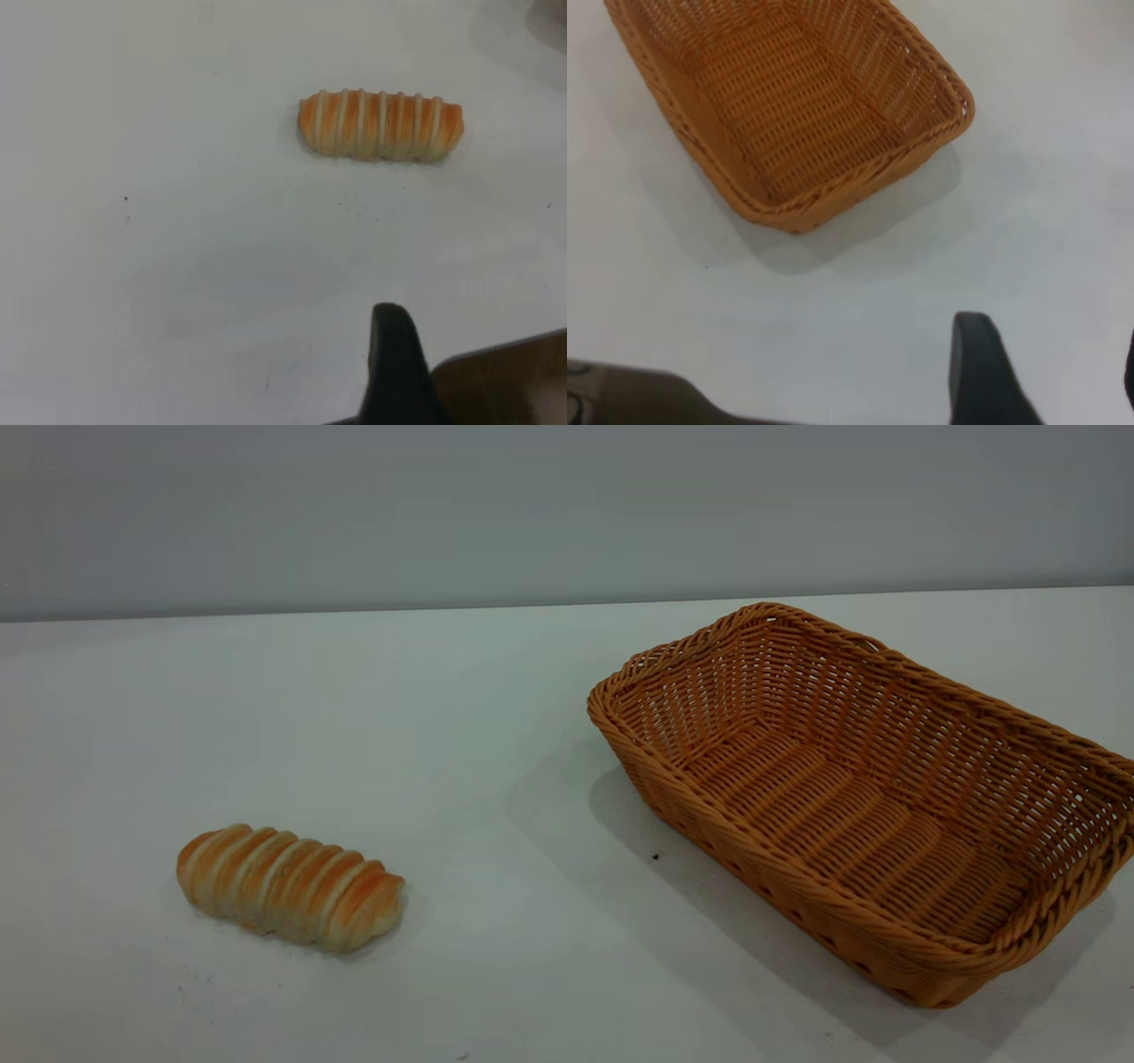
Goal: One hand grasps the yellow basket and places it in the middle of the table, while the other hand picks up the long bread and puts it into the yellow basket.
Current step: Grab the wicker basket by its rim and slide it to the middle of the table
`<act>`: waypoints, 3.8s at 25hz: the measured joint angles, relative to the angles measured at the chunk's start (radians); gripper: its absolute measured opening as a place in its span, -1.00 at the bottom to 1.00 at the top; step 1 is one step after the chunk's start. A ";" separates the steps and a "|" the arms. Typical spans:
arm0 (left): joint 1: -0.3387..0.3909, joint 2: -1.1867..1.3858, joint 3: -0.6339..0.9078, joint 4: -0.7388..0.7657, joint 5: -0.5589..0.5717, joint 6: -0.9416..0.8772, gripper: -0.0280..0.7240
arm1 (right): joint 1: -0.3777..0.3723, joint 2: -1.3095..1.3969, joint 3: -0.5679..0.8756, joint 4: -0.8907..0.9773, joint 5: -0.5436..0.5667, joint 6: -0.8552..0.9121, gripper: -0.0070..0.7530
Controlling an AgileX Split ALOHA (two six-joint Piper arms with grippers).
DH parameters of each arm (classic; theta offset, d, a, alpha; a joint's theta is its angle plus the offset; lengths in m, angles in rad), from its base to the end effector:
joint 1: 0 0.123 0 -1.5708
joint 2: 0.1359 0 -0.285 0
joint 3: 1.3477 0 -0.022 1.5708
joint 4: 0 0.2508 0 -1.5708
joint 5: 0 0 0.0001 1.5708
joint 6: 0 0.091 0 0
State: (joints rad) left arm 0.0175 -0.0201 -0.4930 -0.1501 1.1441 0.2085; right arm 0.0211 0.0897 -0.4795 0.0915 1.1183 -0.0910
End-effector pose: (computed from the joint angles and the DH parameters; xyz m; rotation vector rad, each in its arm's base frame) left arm -0.0111 -0.0126 0.2694 0.2164 2.0939 -0.0460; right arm 0.0075 0.0076 0.2672 -0.1251 2.2054 0.0743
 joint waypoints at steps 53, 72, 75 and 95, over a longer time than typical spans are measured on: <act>-0.045 0.256 -0.020 -0.052 -0.330 -0.192 0.38 | 0.250 0.151 -0.007 -0.097 -0.037 0.178 -0.02; -0.045 1.079 -0.106 -0.055 -0.610 -0.141 0.38 | 0.251 1.053 -0.026 0.067 -0.697 0.353 0.53; -0.045 1.080 -0.106 -0.055 -0.622 -0.127 0.38 | 0.250 1.159 -0.062 0.073 -0.722 0.391 0.54; -0.045 1.080 -0.106 -0.061 -0.582 -0.123 0.38 | 0.250 1.523 -0.141 0.057 -0.781 0.556 0.54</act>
State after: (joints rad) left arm -0.0278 1.0601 -0.5986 -0.2109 0.5620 0.0851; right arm 0.2708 1.6128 -0.6208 0.1481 0.3368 0.4652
